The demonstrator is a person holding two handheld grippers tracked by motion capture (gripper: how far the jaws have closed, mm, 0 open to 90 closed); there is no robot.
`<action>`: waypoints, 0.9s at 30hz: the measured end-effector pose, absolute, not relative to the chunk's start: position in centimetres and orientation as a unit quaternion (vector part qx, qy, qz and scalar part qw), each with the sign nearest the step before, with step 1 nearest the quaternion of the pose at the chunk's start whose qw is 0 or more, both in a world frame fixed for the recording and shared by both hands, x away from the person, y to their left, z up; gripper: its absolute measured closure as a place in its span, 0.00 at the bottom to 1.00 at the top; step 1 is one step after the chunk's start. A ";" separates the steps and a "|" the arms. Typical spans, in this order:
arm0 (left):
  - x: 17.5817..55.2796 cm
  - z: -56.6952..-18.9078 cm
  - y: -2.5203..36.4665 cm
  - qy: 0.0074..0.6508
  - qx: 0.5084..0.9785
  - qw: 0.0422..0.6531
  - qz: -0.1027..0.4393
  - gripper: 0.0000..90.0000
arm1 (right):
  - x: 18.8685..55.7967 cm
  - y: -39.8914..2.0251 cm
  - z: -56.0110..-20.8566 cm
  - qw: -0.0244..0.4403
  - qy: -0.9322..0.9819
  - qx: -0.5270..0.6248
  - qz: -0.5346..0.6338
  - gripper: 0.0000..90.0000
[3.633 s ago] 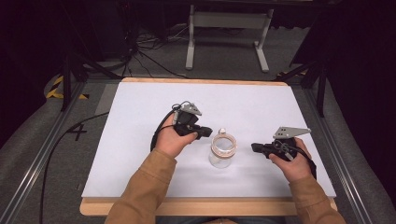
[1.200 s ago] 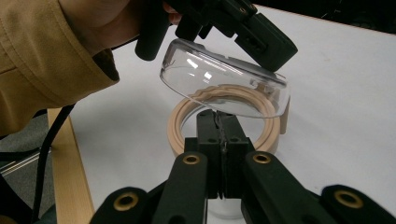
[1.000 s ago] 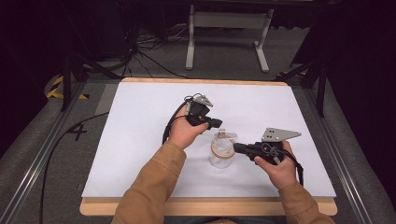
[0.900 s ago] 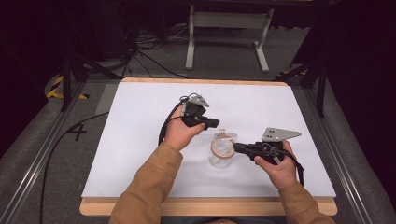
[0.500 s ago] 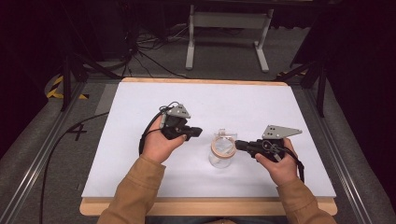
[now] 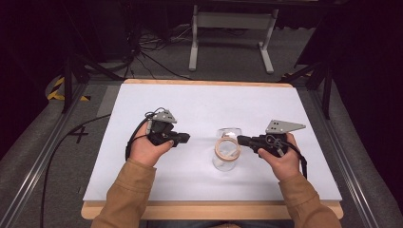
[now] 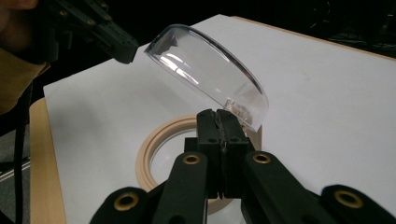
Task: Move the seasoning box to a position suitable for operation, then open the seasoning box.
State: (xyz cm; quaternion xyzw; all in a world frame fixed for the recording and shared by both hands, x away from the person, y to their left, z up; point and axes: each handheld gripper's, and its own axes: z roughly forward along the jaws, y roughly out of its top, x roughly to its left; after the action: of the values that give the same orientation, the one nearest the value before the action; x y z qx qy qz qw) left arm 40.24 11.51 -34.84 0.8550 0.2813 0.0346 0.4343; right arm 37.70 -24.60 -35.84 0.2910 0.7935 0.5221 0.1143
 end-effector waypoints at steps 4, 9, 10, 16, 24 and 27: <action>40.1 -34.7 12.0 0.287 0.850 0.441 0.032 0.96 | 38.5 -24.8 -35.6 0.117 0.786 0.298 0.529 1.00; 40.0 -34.4 12.6 0.289 0.846 0.447 0.033 0.96 | 39.1 -25.0 -35.2 0.118 0.778 0.310 0.534 1.00; 40.0 -34.4 12.6 0.289 0.846 0.447 0.033 0.96 | 39.1 -25.0 -35.2 0.118 0.778 0.310 0.534 1.00; 40.0 -34.4 13.2 0.293 0.844 0.449 0.034 0.95 | 38.6 -25.1 -34.6 0.128 0.785 0.300 0.526 1.00; 39.6 -34.7 14.0 0.306 0.841 0.445 0.033 0.92 | 37.9 -26.7 -33.7 0.138 0.794 0.294 0.514 1.00; 39.4 -34.7 14.4 0.313 0.836 0.450 0.031 0.89 | 37.7 -27.5 -33.5 0.142 0.796 0.295 0.510 0.98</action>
State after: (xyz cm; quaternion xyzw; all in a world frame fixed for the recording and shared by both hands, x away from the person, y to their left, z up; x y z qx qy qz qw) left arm 39.41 14.44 -34.66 0.8360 0.3131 0.0315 0.4495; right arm 37.71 -27.52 -33.52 0.2947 0.7957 0.5097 0.1418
